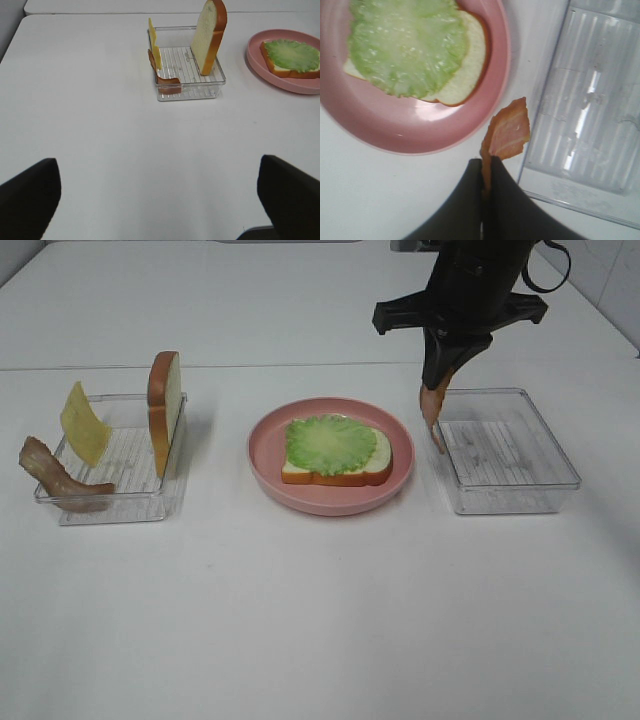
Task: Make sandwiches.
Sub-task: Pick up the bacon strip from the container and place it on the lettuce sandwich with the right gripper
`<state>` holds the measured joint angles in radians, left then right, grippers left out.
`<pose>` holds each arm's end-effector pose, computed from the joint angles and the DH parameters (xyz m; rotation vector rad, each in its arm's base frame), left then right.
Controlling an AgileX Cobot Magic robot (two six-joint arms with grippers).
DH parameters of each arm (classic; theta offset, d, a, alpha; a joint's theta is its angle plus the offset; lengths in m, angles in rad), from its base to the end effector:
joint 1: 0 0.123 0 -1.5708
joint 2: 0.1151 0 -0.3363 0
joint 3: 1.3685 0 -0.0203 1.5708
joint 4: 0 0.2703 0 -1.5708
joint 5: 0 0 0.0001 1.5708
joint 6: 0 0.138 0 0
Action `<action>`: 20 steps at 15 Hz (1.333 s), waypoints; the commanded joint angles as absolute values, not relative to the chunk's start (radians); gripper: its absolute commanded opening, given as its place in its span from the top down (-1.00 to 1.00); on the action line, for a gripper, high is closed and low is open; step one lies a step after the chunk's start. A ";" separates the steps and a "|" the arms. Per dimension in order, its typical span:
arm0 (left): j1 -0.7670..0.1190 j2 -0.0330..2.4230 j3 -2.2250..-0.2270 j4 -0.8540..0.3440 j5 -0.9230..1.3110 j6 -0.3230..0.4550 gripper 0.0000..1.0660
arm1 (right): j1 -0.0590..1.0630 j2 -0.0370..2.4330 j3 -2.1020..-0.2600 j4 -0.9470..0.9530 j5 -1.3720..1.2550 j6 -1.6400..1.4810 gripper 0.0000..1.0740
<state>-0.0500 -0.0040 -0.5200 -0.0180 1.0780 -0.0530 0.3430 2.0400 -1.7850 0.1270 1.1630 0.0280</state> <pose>-0.0014 -0.0021 0.2698 -0.0018 2.0385 -0.0861 0.4544 0.1793 0.2453 -0.4054 2.8906 0.2410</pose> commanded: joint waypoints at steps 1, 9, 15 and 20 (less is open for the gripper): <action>-0.049 -0.022 -0.518 -0.026 1.073 -0.051 -0.89 | 0.347 2.034 -1.801 0.220 1.142 0.000 1.00; -0.049 -0.022 -0.518 -0.026 1.073 -0.051 -0.89 | 0.506 2.054 -1.802 0.258 0.896 0.000 1.00; -0.049 -0.022 -0.518 -0.026 1.073 -0.051 -0.89 | 0.588 2.161 -1.802 0.258 0.789 0.000 1.00; -0.049 -0.022 -0.518 -0.026 1.073 -0.051 -0.89 | 0.588 2.223 -1.802 -0.060 0.792 0.151 1.00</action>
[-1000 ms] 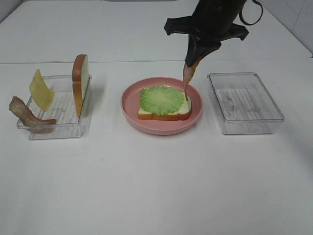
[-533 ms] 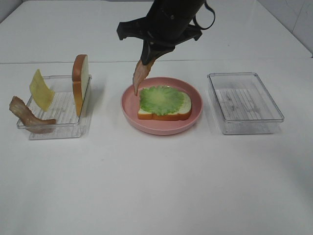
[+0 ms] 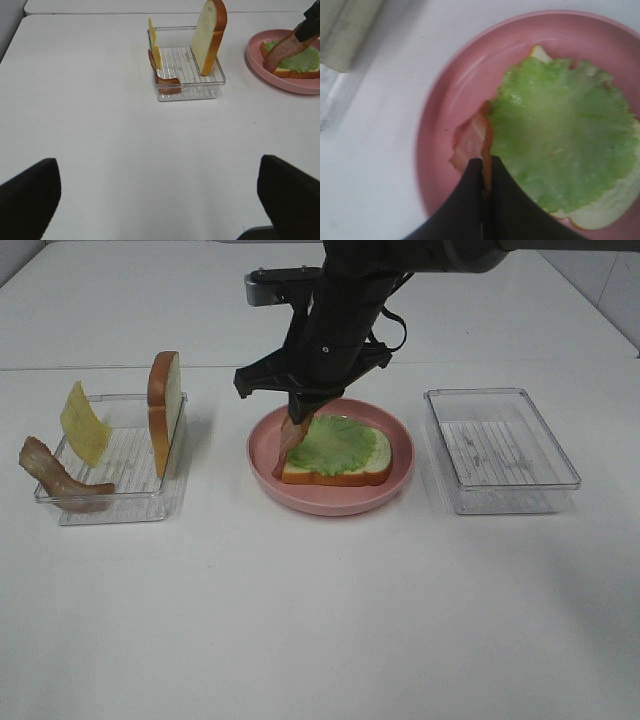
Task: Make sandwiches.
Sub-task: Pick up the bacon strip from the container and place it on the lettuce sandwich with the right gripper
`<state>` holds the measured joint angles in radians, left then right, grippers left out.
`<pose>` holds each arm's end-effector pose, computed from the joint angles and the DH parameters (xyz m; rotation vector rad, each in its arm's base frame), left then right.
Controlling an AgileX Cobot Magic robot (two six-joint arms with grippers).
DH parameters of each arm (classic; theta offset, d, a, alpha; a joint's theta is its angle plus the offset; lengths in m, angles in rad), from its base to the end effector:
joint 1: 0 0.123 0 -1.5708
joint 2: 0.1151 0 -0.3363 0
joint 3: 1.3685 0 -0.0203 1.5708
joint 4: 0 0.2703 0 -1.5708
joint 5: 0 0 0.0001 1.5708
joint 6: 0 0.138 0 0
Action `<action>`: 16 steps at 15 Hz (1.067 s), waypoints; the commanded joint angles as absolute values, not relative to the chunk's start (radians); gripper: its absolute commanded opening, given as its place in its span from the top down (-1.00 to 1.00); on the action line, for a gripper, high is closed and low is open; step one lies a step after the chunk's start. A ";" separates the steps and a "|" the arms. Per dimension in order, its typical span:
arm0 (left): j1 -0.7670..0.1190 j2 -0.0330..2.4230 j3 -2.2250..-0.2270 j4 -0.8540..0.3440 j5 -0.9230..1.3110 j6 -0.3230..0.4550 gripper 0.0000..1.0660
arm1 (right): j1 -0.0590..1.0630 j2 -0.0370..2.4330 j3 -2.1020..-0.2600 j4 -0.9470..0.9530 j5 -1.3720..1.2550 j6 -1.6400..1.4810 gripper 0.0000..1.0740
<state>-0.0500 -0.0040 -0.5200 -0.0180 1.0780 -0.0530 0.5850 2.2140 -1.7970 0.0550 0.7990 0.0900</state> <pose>-0.0014 -0.0021 0.2698 -0.0018 2.0385 -0.0861 0.4577 0.3097 0.1742 -0.6292 2.6545 0.2648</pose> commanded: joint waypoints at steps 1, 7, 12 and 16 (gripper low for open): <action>-0.049 -0.022 -0.518 -0.026 1.073 -0.051 -0.89 | 0.588 2.232 -1.802 -0.128 0.793 0.174 1.00; -0.049 -0.022 -0.518 -0.026 1.073 -0.051 -0.89 | 0.588 2.269 -1.802 -0.226 0.798 0.183 1.00; -0.049 -0.022 -0.518 -0.026 1.073 -0.051 -0.89 | 0.588 2.269 -1.802 -0.267 0.802 0.183 1.00; -0.049 -0.022 -0.518 -0.026 1.073 -0.051 -0.89 | 0.588 2.269 -1.802 -0.277 0.803 0.183 0.79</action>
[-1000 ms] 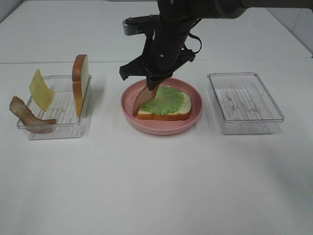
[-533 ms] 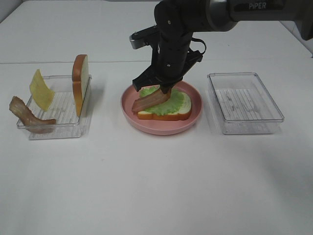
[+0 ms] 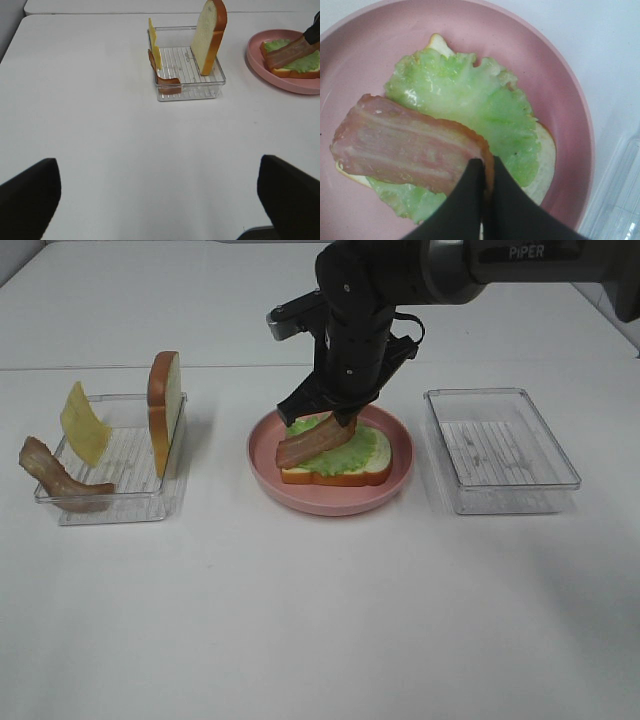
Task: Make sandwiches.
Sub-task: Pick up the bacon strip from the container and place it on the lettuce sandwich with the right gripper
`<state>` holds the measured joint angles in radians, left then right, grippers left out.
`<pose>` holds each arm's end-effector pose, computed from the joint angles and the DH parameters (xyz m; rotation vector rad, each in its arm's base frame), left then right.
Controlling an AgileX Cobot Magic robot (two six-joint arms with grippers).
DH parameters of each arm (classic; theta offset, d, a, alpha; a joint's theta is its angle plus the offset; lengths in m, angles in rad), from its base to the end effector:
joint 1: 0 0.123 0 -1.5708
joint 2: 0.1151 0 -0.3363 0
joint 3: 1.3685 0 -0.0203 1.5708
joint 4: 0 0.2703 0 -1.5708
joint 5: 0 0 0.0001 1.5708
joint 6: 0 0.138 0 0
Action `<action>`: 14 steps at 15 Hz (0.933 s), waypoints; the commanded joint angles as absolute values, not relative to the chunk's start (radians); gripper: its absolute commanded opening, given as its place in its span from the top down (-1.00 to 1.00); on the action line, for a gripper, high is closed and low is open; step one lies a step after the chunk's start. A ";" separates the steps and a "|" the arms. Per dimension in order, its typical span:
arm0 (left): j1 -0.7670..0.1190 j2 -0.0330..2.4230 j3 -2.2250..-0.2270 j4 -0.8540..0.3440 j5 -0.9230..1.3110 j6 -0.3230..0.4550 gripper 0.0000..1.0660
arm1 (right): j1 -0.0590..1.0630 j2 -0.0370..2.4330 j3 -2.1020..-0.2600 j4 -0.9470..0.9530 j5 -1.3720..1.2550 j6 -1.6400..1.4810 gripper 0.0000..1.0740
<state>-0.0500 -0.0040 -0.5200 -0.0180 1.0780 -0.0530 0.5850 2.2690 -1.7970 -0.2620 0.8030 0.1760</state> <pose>-0.0014 -0.0021 0.2698 -0.0018 2.0385 -0.0861 0.4771 0.2852 0.1465 -0.7410 2.6015 -0.0876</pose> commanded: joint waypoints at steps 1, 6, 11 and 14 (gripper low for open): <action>-0.049 -0.022 -0.518 -0.026 1.073 -0.051 -0.89 | 0.588 2.269 -1.802 -0.277 0.805 0.188 0.47; -0.049 -0.022 -0.518 -0.026 1.073 -0.051 -0.89 | 0.588 2.263 -1.802 -0.314 0.841 0.188 -0.85; -0.049 -0.022 -0.518 -0.026 1.073 -0.051 -0.89 | 0.588 2.166 -1.827 -0.356 1.041 0.175 -0.85; -0.049 -0.022 -0.518 -0.026 1.073 -0.051 -0.89 | 0.575 2.064 -1.829 -0.365 1.208 0.121 -0.85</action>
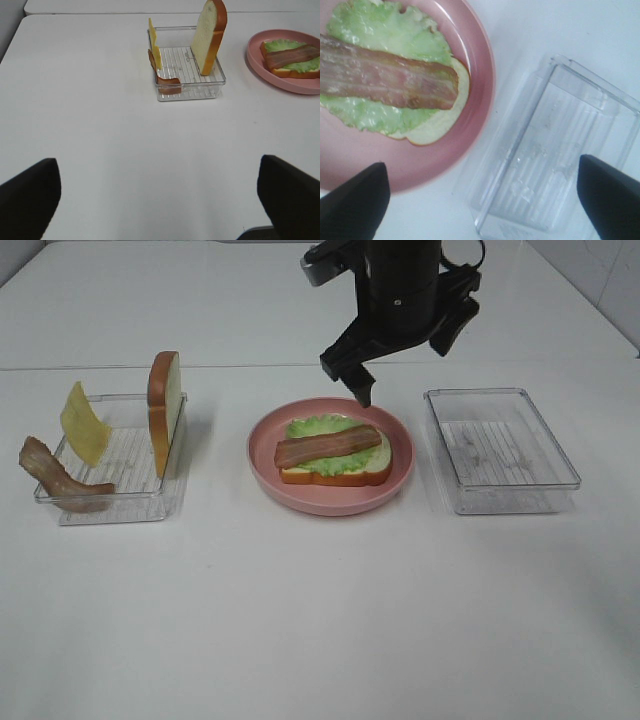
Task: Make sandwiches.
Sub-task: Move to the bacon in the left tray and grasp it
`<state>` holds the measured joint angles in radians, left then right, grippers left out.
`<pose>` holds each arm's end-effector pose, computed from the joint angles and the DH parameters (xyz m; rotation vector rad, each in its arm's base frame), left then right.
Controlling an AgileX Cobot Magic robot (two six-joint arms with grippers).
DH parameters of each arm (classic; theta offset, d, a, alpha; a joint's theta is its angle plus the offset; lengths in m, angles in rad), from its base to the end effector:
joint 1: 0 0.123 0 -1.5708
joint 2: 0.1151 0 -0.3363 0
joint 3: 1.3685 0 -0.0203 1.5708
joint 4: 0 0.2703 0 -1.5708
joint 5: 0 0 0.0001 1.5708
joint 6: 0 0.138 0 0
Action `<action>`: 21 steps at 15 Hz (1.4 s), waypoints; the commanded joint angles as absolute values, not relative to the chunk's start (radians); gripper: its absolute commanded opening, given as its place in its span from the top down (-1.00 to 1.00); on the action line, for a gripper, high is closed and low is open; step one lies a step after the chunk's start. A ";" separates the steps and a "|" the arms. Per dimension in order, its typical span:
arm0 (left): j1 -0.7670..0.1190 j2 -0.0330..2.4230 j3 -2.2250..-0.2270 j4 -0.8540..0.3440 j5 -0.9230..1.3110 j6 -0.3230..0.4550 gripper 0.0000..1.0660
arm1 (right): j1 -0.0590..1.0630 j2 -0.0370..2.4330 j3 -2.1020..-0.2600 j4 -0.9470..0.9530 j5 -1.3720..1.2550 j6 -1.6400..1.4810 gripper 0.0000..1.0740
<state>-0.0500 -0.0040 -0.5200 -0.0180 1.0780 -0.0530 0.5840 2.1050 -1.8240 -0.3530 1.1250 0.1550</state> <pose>-0.0014 -0.0021 0.2698 -0.0018 2.0385 -0.0861 0.4478 0.2443 0.2326 -0.7417 2.6698 -0.3137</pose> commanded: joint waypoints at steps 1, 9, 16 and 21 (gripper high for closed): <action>-0.049 -0.022 -0.518 -0.026 1.073 -0.051 -0.89 | 0.567 2.035 -1.829 -0.356 1.258 0.119 -0.85; -0.049 -0.022 -0.518 -0.026 1.073 -0.051 -0.89 | 0.313 1.690 -1.498 -0.208 1.271 0.093 -0.85; -0.049 -0.022 -0.518 -0.026 1.073 -0.051 -0.89 | 0.202 1.337 -1.117 -0.166 1.152 0.116 -0.85; -0.049 -0.022 -0.518 -0.026 1.073 -0.051 -0.89 | 0.202 1.111 -0.968 -0.166 1.170 0.132 -0.85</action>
